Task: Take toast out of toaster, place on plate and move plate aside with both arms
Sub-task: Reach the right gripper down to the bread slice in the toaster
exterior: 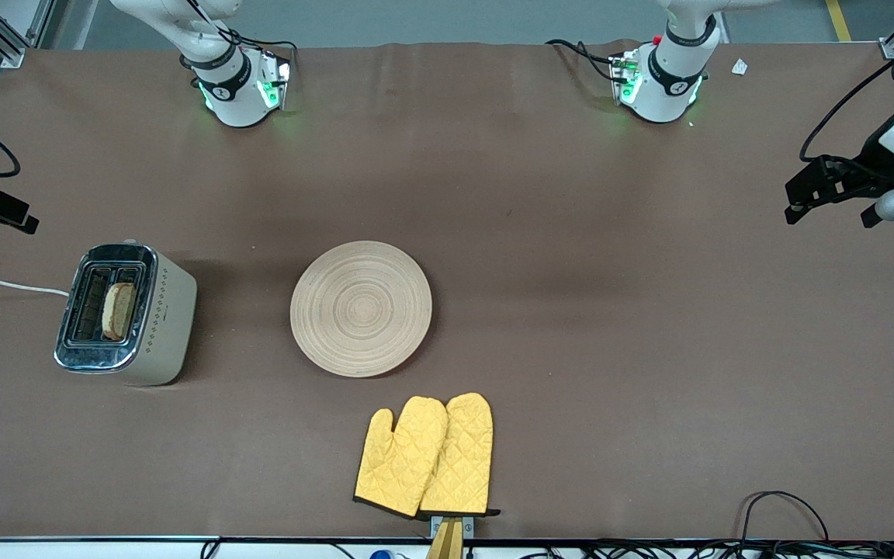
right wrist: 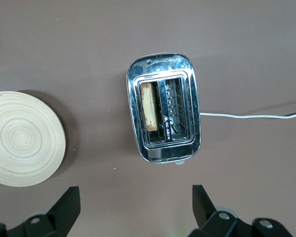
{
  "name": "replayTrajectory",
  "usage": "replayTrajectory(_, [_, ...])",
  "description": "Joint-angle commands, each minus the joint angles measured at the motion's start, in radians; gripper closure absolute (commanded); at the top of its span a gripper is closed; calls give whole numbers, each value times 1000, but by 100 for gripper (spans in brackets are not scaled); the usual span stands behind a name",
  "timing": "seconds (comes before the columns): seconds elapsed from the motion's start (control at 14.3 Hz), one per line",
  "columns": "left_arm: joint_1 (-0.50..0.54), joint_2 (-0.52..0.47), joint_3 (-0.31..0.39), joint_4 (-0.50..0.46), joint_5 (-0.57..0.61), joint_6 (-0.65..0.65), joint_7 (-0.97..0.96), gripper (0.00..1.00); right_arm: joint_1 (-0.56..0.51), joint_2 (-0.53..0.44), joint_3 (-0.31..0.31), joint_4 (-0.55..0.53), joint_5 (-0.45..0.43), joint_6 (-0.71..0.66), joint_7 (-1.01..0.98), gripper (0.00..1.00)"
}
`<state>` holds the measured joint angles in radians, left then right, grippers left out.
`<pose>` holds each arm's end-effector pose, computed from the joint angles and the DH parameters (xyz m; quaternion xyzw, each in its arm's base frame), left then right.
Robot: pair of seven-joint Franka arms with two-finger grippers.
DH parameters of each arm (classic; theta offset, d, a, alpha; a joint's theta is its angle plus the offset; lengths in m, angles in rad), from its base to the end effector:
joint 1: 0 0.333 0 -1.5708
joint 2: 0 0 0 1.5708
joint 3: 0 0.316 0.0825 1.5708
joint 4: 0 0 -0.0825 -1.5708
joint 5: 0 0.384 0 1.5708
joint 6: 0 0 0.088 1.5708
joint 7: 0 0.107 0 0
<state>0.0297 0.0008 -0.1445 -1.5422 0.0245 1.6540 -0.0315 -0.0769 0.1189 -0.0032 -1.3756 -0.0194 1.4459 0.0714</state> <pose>0.5602 -0.0621 0.6455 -0.9975 0.0419 -0.0562 0.0081 0.5767 -0.0484 0.6374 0.9967 -0.0766 -0.0243 0.0097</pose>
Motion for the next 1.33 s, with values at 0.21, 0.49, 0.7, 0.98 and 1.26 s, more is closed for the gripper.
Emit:
replayTrajectory(0.21, [-4,19,-3,39,26,3,8,0,-4,-36,3,-40,13,11,-10,0])
replayTrajectory(0.49, [3,27,-1,39,23,3,7,0,-7,-31,2,-115,13,51,-2,0])
replayTrajectory(0.7, [4,27,-1,36,21,4,7,0,-14,-25,3,-284,9,215,-12,0])
replayTrajectory(0.98, [4,27,-1,36,20,3,12,0,-17,40,2,-390,-16,407,-21,0])
replayTrajectory(1.26, [13,28,0,34,15,3,15,0,-24,149,2,-392,-22,507,-36,0])
